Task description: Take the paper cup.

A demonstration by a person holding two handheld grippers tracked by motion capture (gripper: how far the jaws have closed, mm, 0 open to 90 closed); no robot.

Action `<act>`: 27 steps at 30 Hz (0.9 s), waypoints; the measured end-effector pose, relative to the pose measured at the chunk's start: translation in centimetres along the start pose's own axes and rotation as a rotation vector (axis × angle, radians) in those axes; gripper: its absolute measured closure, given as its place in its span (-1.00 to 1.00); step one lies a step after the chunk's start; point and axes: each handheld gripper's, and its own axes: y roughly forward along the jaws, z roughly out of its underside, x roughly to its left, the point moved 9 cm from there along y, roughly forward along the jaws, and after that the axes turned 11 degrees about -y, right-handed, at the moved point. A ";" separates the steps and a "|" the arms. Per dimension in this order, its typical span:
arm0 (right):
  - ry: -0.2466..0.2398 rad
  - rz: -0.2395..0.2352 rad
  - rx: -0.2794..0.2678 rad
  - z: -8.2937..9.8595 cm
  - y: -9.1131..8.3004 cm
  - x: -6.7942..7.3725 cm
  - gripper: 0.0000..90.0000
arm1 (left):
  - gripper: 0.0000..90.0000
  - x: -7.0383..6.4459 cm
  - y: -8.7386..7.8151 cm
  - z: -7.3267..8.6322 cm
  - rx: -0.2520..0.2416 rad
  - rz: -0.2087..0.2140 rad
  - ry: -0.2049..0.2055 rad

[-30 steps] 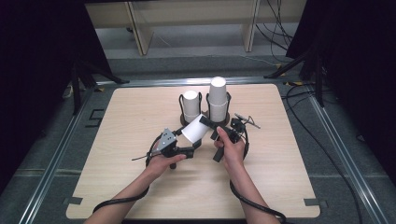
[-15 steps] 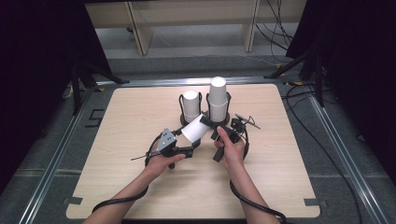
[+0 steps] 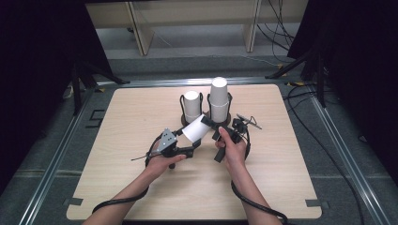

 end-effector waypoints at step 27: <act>-0.003 -0.030 0.004 -0.1 0.1 0.2 -0.26 | -0.42 0.4 -0.5 -0.3 0.027 0.007 0.035</act>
